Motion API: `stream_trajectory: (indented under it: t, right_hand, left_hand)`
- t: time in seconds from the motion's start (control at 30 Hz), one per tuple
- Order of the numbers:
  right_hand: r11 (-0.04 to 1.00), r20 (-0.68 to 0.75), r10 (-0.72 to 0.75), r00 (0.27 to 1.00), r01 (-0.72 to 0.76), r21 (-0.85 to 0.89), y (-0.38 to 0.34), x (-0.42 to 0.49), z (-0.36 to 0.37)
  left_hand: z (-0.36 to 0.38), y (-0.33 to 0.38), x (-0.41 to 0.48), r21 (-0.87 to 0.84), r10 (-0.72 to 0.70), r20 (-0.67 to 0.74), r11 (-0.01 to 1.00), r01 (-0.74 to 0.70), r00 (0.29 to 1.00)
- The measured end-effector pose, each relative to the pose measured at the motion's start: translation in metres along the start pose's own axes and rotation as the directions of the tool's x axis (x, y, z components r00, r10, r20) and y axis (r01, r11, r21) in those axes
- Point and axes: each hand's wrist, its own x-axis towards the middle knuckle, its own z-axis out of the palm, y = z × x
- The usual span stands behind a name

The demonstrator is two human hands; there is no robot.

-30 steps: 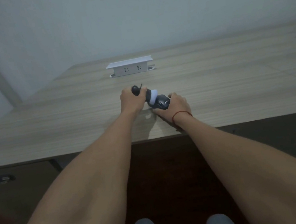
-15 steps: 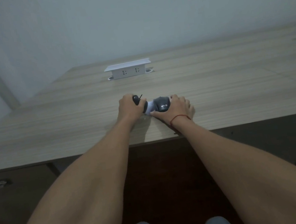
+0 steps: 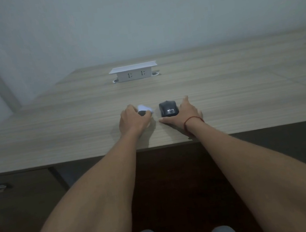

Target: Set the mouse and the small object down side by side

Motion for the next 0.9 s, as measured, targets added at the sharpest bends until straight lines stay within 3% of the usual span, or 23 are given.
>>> stream_trajectory:
  t: [0.27,0.53,0.9]
  right_hand:
    - [0.970,-0.117,-0.225,0.967,0.211,-0.119,-0.004,0.002,0.005]
    - [0.975,-0.215,-0.152,0.965,0.111,-0.190,-0.009,0.020,0.006]
    - [0.995,-0.227,-0.057,0.972,0.037,-0.093,-0.008,0.035,0.006]
  left_hand:
    - [0.007,0.003,0.007,0.020,0.014,0.026,1.000,-0.014,1.000]
    - [0.033,0.015,0.026,0.094,0.001,-0.025,0.996,0.001,1.000]
    - [0.039,0.017,0.039,0.110,-0.029,-0.078,0.993,0.037,0.997]
